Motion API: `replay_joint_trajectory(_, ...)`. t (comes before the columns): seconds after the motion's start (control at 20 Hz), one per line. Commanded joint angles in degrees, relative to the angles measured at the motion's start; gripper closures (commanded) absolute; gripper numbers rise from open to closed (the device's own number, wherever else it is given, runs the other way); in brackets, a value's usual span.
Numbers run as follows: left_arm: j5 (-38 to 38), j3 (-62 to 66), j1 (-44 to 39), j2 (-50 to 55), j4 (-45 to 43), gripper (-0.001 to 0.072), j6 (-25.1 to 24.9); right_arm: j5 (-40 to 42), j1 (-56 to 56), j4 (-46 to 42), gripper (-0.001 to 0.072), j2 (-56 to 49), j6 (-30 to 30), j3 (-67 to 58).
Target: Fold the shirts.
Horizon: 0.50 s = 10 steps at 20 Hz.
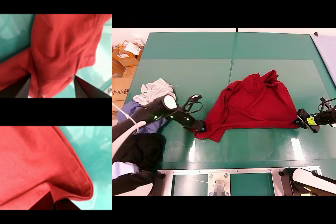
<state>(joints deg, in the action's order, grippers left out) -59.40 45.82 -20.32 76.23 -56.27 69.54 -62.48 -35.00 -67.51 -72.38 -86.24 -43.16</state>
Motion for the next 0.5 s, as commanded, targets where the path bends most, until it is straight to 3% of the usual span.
replay_joint_trajectory(0.0,3.0,-1.9,-1.4,0.0,0.2,0.0115,1.1,-0.4,0.3,1.8,0.0701,0.0,0.0,0.0)
replay_joint_trajectory(0.05,2.1,-3.1,-1.4,0.0,0.9,0.0223,1.0,-0.9,0.3,2.8,0.0701,0.0,0.5,0.0)
replay_joint_trajectory(0.15,-1.7,-4.8,-1.4,0.0,2.7,0.0676,0.4,-1.7,0.3,4.8,0.0700,0.0,2.1,0.0)
replay_joint_trajectory(0.45,-11.5,7.9,-1.2,-2.8,2.2,0.0686,0.1,-8.3,6.4,10.4,0.0701,4.2,4.2,-6.6)
